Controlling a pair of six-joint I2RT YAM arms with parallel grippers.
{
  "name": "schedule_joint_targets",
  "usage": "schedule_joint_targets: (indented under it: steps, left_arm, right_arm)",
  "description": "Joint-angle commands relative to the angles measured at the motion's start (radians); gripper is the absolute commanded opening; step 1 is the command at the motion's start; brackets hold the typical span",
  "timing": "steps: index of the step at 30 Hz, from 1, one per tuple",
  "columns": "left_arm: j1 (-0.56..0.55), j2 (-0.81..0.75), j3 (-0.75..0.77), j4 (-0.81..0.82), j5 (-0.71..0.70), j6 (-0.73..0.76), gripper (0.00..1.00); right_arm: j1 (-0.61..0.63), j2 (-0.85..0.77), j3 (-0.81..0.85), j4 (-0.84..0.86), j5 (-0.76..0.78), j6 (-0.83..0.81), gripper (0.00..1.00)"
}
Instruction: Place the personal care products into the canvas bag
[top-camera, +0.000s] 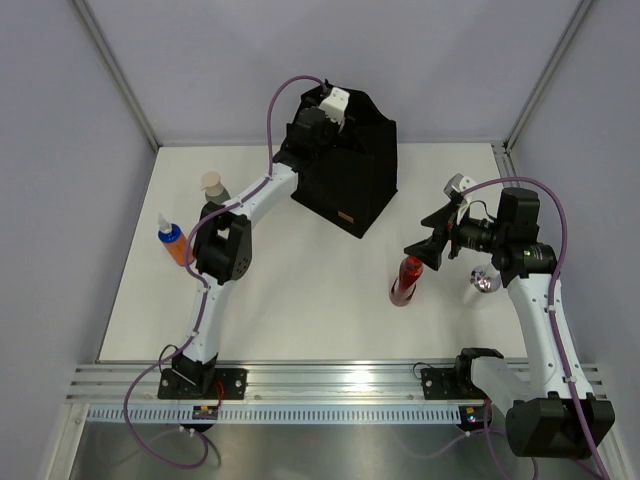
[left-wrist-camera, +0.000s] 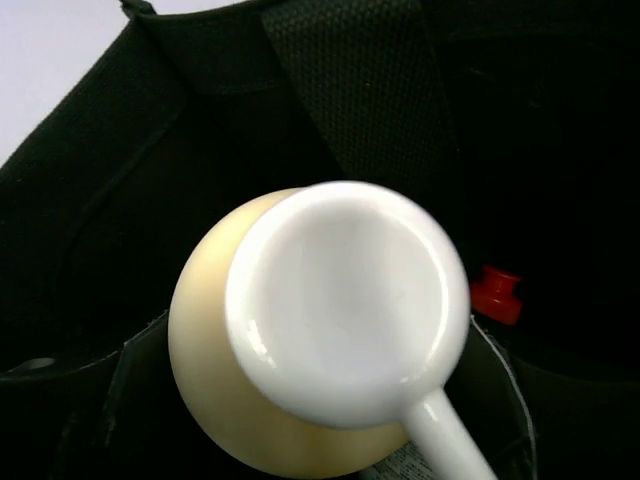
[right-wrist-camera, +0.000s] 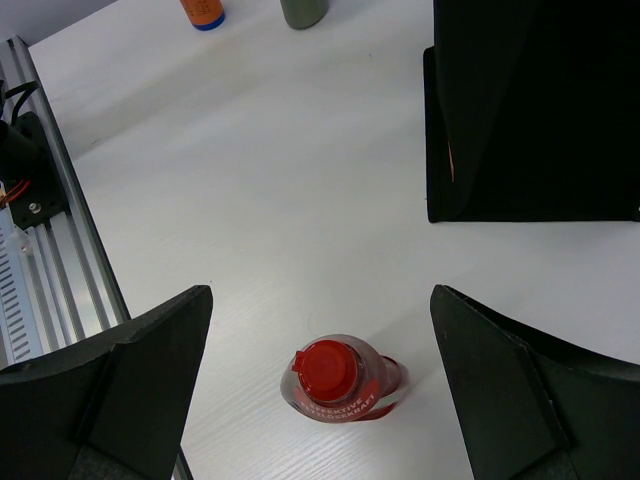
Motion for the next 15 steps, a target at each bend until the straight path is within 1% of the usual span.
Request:
schedule_joint_targets:
  steps: [1, 2, 3, 6, 12, 15]
  left_arm:
    - [0.014, -0.027, 0.011, 0.119, -0.008, -0.014, 0.84]
    - [0.014, -0.034, 0.012, 0.116, 0.0, -0.016, 0.86]
    - [0.014, -0.04, 0.012, 0.112, 0.004, -0.028, 0.91]
    - [0.014, -0.068, 0.011, 0.099, 0.023, -0.042, 0.99]
    - [0.014, -0.119, 0.011, 0.066, 0.043, -0.065, 0.99]
    - [0.014, -0.16, 0.011, 0.039, 0.082, -0.092, 0.99]
  right_arm:
    - [-0.007, 0.002, 0.015, 0.02, 0.01, -0.004, 0.99]
    - [-0.007, 0.001, 0.015, 0.018, 0.011, -0.006, 0.99]
    - [-0.007, 0.002, 0.016, 0.017, 0.011, -0.009, 1.0]
    - [-0.007, 0.004, 0.016, 0.011, 0.011, -0.017, 0.99]
    - [-0.007, 0.007, 0.013, 0.0, 0.008, -0.037, 1.0]
    - [-0.007, 0.007, 0.01, -0.011, 0.002, -0.057, 1.0]
